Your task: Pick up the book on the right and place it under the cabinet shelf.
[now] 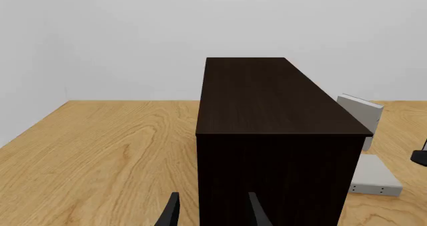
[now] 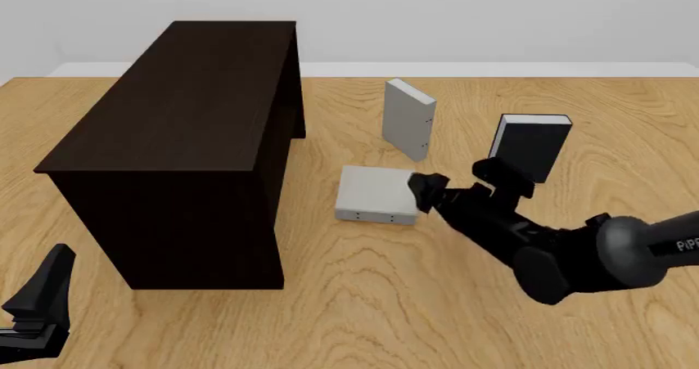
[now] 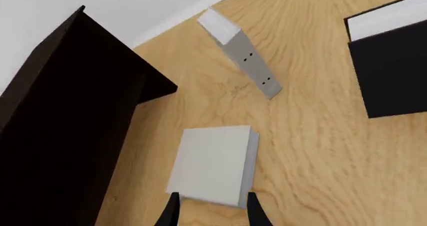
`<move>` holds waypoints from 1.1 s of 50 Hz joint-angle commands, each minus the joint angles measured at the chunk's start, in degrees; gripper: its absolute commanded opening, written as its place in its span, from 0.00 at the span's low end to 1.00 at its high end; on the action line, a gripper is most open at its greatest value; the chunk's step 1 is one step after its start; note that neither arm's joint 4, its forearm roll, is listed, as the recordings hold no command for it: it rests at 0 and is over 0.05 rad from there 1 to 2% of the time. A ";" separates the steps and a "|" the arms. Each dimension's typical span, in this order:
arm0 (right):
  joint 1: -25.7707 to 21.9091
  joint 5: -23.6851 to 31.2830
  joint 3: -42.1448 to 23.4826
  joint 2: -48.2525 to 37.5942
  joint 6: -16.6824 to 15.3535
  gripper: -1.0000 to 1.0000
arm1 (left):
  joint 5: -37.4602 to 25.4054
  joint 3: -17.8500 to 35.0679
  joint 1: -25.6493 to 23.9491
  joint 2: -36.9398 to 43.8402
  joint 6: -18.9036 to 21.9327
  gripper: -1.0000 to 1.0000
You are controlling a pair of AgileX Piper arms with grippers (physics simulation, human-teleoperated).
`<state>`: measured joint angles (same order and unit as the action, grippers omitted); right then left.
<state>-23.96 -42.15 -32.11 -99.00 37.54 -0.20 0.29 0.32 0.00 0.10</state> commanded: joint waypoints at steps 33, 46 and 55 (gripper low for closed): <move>3.72 30.21 -5.89 19.72 -33.34 1.00 | 0.20 -0.02 0.02 0.07 0.02 1.00; 3.72 30.21 -5.89 19.72 -33.34 1.00 | 0.20 -0.02 0.02 0.07 0.02 1.00; 4.04 31.05 -6.50 18.95 -32.95 1.00 | 0.26 -0.05 0.02 0.07 0.03 1.00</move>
<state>-19.27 -8.77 -39.45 -78.69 0.94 0.09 0.25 0.34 0.06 0.11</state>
